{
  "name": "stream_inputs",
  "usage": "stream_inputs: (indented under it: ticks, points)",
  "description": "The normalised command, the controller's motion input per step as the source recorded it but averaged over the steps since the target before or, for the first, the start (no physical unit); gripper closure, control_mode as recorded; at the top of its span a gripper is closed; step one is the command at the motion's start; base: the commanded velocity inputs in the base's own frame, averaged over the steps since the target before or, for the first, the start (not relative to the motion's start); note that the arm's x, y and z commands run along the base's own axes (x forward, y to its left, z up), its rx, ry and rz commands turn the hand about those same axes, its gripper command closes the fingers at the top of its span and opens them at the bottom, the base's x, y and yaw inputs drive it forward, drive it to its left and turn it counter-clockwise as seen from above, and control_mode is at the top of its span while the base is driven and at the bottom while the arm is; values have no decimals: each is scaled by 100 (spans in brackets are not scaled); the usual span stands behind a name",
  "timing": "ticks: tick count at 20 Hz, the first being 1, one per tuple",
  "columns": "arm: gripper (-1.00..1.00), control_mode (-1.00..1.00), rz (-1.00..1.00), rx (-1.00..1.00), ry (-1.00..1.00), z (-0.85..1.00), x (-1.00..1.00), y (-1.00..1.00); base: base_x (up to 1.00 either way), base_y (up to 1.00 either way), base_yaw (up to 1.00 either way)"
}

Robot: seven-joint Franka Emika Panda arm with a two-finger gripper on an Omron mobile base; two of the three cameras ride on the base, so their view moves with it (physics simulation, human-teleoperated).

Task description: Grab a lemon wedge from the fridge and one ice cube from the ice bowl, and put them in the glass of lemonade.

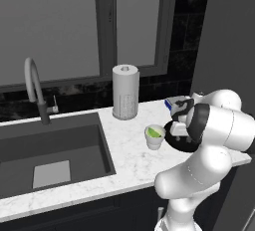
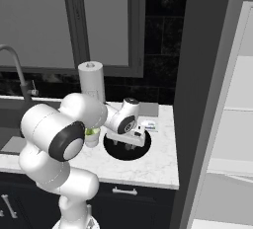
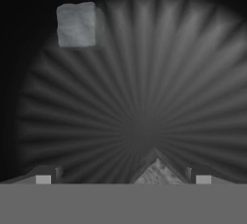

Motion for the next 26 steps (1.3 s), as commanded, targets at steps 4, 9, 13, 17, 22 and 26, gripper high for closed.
stream_inputs:
  ticks: [4,9,13,17,22,26]
  points:
    - [-100,-100,0,0,-1,0,-5,0,0,0,0]
    - [-100,-100,0,0,-1,0,-2,0,0,0,0]
    - [-100,-100,0,0,0,0,0,0,0,0,0]
    - [100,-100,0,0,0,0,0,0,0,0,0]
    - [100,-100,0,0,0,0,0,0,0,0,0]
    - [100,-100,0,0,0,0,0,0,0,0,0]
